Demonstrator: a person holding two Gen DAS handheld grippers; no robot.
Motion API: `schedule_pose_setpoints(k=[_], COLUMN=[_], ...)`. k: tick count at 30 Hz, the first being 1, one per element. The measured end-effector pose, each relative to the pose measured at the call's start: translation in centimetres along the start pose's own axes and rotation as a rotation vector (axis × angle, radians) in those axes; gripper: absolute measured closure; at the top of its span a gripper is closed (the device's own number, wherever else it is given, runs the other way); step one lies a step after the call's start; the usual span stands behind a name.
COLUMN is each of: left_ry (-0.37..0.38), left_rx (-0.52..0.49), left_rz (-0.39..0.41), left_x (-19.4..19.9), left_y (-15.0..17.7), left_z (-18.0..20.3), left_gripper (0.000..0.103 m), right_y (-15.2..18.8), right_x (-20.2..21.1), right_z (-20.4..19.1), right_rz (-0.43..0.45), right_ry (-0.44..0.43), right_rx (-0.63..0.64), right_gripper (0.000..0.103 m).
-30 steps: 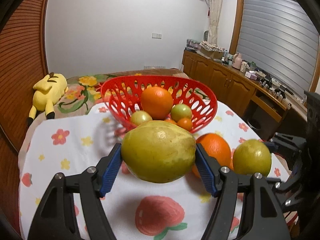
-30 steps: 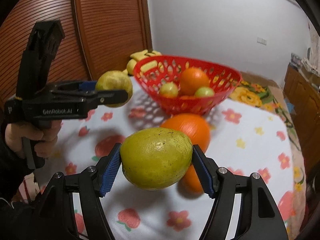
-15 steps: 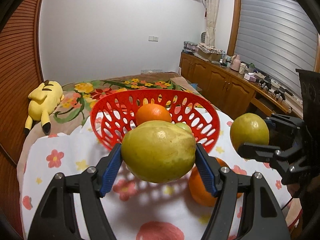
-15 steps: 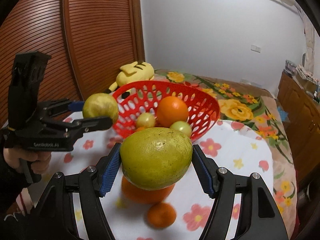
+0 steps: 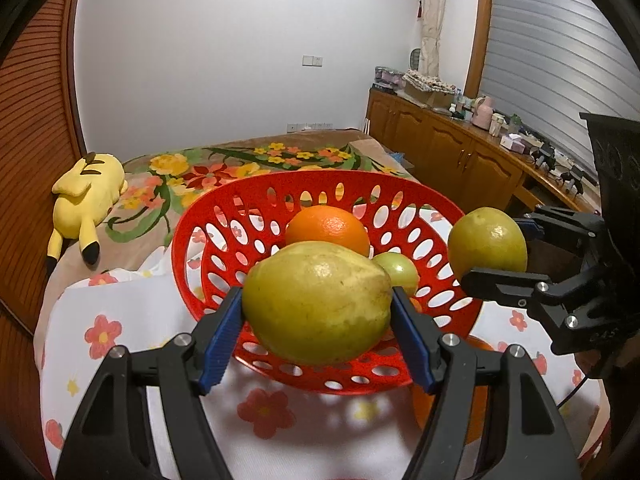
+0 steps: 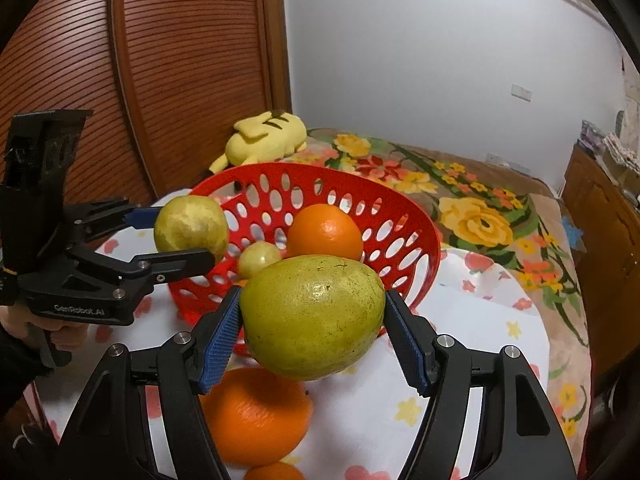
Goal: Organize fruits
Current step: 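Lift and carry both pears over the red basket with both tools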
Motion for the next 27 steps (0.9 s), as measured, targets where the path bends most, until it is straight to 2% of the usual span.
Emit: schedule_pose_setpoints(k=[16, 21, 27], left_ry=[0.005, 0.002, -0.012], left_rx=[0.043, 0.017, 0.009], left_rz=[-0.035, 0.039, 0.062], left_x=[-1.5, -0.1, 0.8], left_y=[-0.3, -1.9, -2.8], left_z=[-0.8, -0.6, -0.8], left_gripper=[0.031, 0.03, 0.03], right_y=[-0.8, -0.5, -0.5], right_x=[-1.3, -1.6, -1.6], right_z=[0.7, 0.8, 0.7], right_rz=[0.002, -0.006, -0.004], right_ry=[0.004, 0.005, 0.003], right_rx=[-0.004, -0.006, -0.003], right_gripper=[0.032, 0.032, 0.032])
Point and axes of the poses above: each gripper's, at about its wrist camera, not at the fingertips, and x roughly against the way its jaws point, z to its right, y to its underside, the point moved 9 cm from there along -x, roughly the way its jaws point, and after that the axes turned 3 degrees about -z, right-handed, at the moved point
